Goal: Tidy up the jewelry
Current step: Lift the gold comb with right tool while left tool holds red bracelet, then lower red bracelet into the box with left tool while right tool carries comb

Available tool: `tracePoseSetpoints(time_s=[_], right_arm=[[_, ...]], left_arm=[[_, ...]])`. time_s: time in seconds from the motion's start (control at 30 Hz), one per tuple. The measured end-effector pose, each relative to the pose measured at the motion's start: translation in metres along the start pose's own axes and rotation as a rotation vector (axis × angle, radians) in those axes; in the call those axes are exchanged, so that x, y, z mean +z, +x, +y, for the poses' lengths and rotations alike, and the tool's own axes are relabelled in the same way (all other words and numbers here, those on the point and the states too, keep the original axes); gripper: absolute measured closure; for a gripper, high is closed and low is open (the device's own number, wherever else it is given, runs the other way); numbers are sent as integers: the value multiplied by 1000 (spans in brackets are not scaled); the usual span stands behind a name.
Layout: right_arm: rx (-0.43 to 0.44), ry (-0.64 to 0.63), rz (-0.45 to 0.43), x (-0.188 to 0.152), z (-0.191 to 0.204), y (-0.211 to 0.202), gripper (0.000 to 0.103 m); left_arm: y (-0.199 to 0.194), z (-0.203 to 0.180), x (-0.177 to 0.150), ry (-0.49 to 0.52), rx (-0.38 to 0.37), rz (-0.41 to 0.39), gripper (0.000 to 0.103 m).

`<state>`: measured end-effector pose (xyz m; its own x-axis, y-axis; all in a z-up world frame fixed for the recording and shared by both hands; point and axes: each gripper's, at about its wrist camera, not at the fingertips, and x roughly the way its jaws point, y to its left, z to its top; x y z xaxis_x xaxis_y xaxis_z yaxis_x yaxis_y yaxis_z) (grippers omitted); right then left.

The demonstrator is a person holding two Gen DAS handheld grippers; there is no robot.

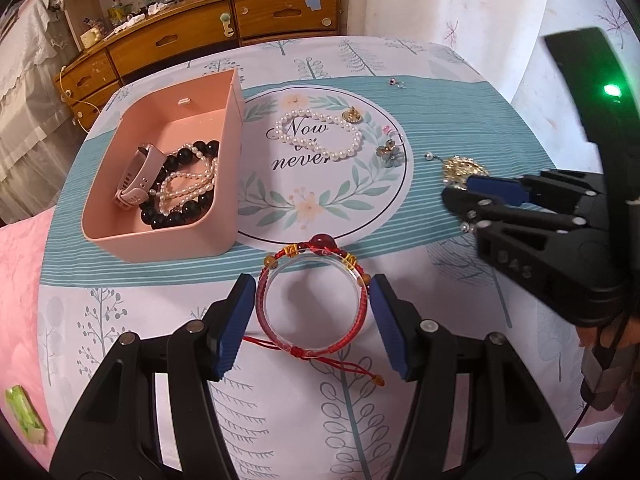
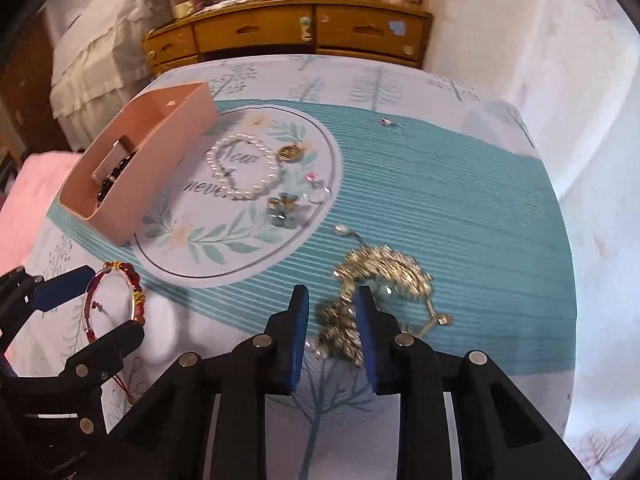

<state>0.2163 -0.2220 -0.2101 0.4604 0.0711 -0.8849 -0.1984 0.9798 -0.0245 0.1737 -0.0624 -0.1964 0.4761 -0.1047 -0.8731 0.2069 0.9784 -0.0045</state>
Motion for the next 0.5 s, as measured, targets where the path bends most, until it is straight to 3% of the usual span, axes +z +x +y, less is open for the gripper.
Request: tracePoseSetpoints(time_s=[0.17, 0.23, 0.5], right_arm=[[-14, 1, 31, 10, 5, 12, 81], [-20, 40, 32, 13, -1, 14, 92], [87, 86, -83, 6, -13, -9, 94]], left_arm=[[-1, -2, -1, 7, 4, -1, 47], [-2, -2, -1, 10, 8, -5, 47], [-5, 2, -2, -3, 3, -15, 47]])
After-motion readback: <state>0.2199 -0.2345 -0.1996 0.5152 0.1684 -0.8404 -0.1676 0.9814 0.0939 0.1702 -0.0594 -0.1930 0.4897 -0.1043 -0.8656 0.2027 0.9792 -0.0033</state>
